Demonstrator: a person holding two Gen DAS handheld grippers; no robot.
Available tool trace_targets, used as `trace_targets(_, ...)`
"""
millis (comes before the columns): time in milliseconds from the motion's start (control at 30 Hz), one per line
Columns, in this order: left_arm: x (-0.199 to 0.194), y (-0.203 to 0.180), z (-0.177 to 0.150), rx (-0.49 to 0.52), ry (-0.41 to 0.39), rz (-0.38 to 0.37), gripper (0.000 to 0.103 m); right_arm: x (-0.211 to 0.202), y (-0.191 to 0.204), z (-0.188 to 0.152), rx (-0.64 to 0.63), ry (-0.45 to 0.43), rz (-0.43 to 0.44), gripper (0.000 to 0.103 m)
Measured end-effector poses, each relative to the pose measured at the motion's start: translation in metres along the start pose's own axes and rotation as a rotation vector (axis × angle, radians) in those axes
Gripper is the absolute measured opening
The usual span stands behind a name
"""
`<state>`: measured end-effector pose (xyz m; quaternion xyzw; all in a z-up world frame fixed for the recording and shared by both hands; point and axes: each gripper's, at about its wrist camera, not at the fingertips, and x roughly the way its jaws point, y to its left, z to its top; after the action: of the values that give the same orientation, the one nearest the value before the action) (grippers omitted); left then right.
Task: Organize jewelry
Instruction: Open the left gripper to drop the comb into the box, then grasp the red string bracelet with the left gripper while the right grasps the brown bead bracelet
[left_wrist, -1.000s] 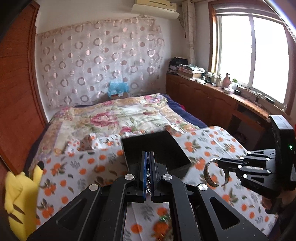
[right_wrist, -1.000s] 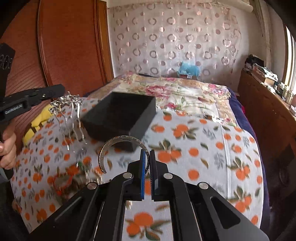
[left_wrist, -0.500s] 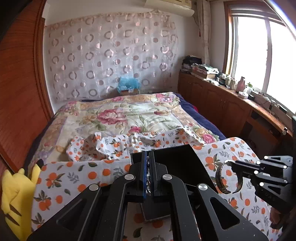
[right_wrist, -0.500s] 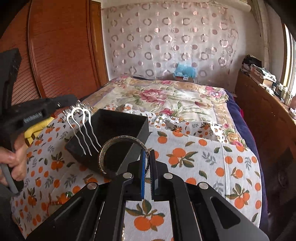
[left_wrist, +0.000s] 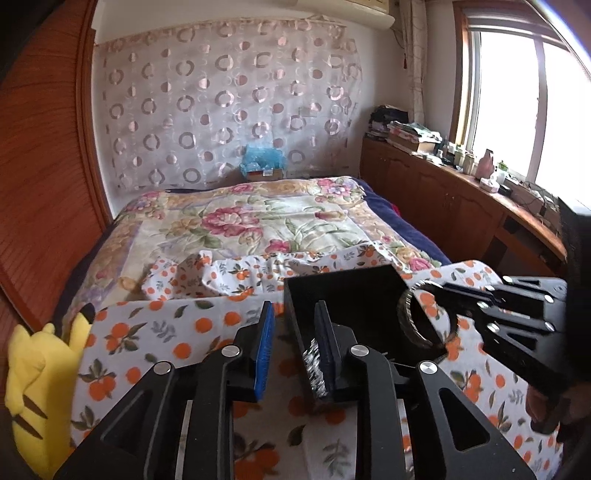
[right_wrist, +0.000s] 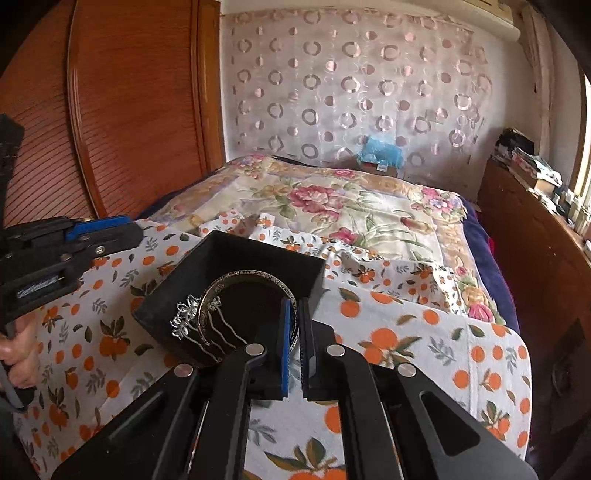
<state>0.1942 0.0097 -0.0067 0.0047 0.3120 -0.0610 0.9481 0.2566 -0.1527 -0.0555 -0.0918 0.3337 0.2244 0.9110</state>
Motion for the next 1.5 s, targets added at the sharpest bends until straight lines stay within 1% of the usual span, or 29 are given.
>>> trace_targets(100,-0.011,0.001,-0.010,0.022,-0.001,0.010,0.028,0.010,0.008,0.002,-0.028,0.016,-0.002,0.006)
trace_targets(167,-0.015,0.001,-0.017,0.031,0.004,0.005,0.028,0.016,0.013,0.002,-0.041,0.025,-0.005,0.006)
trace_targets(267,-0.021,-0.001,-0.030,0.044,0.016,-0.010,0.033,0.024,0.017,0.001,-0.048,0.043,0.011,0.011)
trace_targets(300,-0.023,-0.001,-0.035,0.047,0.020,-0.015,0.035,0.025,0.018,0.001,-0.051,0.046,0.015,0.011)
trace_targets(433,-0.028,-0.004,-0.053,0.051,0.043,-0.042,0.036,0.021,0.018,-0.001,-0.054,0.037,0.024,0.011)
trace_targets(533,-0.034,-0.007,-0.066,0.051,0.054,-0.061,0.041,0.006,0.016,-0.007,-0.059,0.018,0.029,0.011)
trace_targets(733,-0.044,-0.015,-0.088,0.070,0.080,-0.091,0.041,-0.034,0.014,-0.036,-0.078,-0.002,0.048,0.011)
trace_targets(833,-0.050,-0.017,-0.100,0.068,0.095,-0.103,0.041,-0.052,0.019,-0.053,-0.090,-0.004,0.071,0.015)
trace_targets(967,-0.059,-0.019,-0.118,0.059,0.118,-0.121,0.042,-0.070,0.028,-0.075,-0.093,-0.006,0.097,0.016)
trace_targets(1100,-0.068,-0.025,-0.129,0.056,0.128,-0.136,0.042,-0.083,0.038,-0.094,-0.088,-0.008,0.101,0.016)
trace_targets(1133,-0.069,-0.027,-0.131,0.057,0.129,-0.142,0.042,-0.088,0.039,-0.100,-0.079,-0.008,0.103,0.019)
trace_targets(1167,-0.071,-0.030,-0.132,0.057,0.129,-0.147,0.042,-0.091,0.040,-0.104,-0.071,-0.008,0.102,0.023)
trace_targets(1267,-0.075,-0.040,-0.135,0.057,0.127,-0.170,0.042,-0.100,0.039,-0.117,-0.045,-0.013,0.103,0.031)
trace_targets(1367,-0.077,-0.048,-0.139,0.067,0.134,-0.195,0.042,-0.109,0.038,-0.128,-0.029,-0.018,0.089,0.035)
trace_targets(1500,-0.074,-0.062,-0.145,0.094,0.152,-0.217,0.041,-0.112,0.037,-0.140,-0.014,-0.009,0.084,0.035)
